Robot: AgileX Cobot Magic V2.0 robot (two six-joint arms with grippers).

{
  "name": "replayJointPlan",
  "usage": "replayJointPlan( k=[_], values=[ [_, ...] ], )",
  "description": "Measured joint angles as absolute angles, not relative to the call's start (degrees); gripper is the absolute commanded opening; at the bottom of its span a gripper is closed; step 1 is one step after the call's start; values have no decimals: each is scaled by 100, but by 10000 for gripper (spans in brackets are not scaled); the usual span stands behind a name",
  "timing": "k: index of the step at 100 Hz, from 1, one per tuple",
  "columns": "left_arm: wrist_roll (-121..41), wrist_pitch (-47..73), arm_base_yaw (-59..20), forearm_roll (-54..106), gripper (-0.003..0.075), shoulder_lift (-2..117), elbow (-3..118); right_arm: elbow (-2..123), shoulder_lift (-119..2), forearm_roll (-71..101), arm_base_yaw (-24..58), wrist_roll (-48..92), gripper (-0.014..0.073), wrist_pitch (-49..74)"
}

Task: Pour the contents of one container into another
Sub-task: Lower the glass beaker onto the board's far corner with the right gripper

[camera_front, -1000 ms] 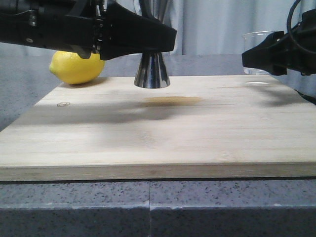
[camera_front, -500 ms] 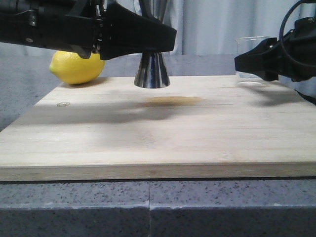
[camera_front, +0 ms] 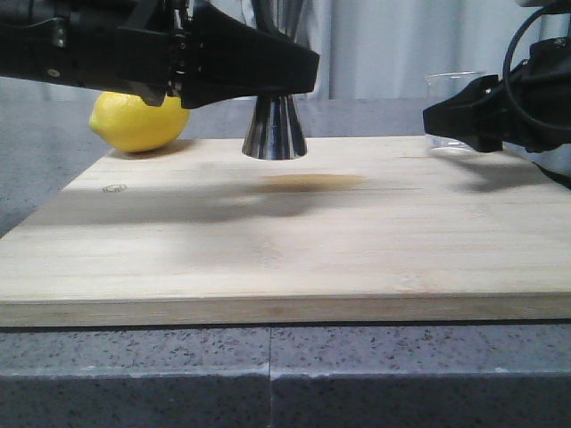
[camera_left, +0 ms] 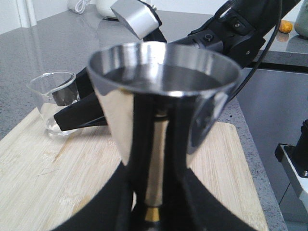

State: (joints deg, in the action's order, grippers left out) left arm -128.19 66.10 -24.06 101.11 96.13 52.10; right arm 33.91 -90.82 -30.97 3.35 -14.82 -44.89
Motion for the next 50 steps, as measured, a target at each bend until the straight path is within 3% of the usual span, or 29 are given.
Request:
replayJointPlan(
  k=[50],
  values=[
    [-12819, 6610, -2406, 10111, -19, 9613, 5210, 3247, -9082, -3097, 324, -1286, 237, -4523]
  ],
)
